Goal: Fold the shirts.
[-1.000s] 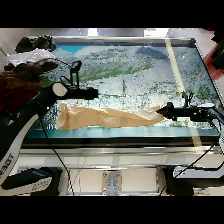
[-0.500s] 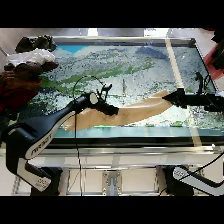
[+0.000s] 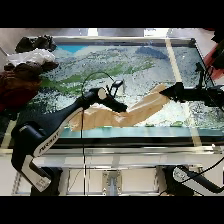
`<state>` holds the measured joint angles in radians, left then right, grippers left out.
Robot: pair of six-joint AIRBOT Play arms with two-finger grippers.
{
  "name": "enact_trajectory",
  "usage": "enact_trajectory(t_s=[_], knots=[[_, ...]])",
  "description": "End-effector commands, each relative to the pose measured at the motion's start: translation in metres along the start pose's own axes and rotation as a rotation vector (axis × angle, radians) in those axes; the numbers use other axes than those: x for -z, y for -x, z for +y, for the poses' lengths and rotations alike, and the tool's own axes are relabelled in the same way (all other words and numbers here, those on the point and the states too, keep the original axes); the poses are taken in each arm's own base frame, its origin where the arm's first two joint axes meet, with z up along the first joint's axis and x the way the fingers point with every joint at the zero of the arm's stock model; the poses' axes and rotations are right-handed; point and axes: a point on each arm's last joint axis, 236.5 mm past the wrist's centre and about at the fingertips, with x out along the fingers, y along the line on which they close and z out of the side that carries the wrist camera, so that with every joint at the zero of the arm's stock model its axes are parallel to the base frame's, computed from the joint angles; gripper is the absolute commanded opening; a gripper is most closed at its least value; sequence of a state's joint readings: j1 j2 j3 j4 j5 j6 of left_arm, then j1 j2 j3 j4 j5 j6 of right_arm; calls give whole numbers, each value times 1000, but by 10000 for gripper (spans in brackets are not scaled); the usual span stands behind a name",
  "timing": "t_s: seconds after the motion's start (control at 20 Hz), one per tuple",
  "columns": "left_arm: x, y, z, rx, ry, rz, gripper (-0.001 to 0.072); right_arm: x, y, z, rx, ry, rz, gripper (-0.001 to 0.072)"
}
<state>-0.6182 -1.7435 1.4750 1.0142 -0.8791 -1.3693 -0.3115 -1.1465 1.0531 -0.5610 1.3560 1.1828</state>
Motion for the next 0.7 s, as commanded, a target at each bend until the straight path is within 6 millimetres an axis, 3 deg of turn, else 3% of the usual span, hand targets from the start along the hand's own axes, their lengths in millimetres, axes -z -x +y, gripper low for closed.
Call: enact_trajectory(t_s=[0.0,0.1,0.2,0.35,0.5,0.65], knots=[[-46,85,32,-156,-133,-80,14,7,-25,29,-32,43,24,40],[-66,157,82,-366,-138,-160,14,13,-53,54,-43,101,25,40],[-73,234,128,-549,-73,-252,14,19,-86,80,-34,153,1,40],[-72,309,158,-646,0,-362,14,38,-138,127,-71,198,-42,40],[-61,341,181,-690,62,-385,14,78,-196,148,-85,152,-8,39],[-54,342,187,-698,80,-366,14,113,-258,145,-71,61,-10,39]])
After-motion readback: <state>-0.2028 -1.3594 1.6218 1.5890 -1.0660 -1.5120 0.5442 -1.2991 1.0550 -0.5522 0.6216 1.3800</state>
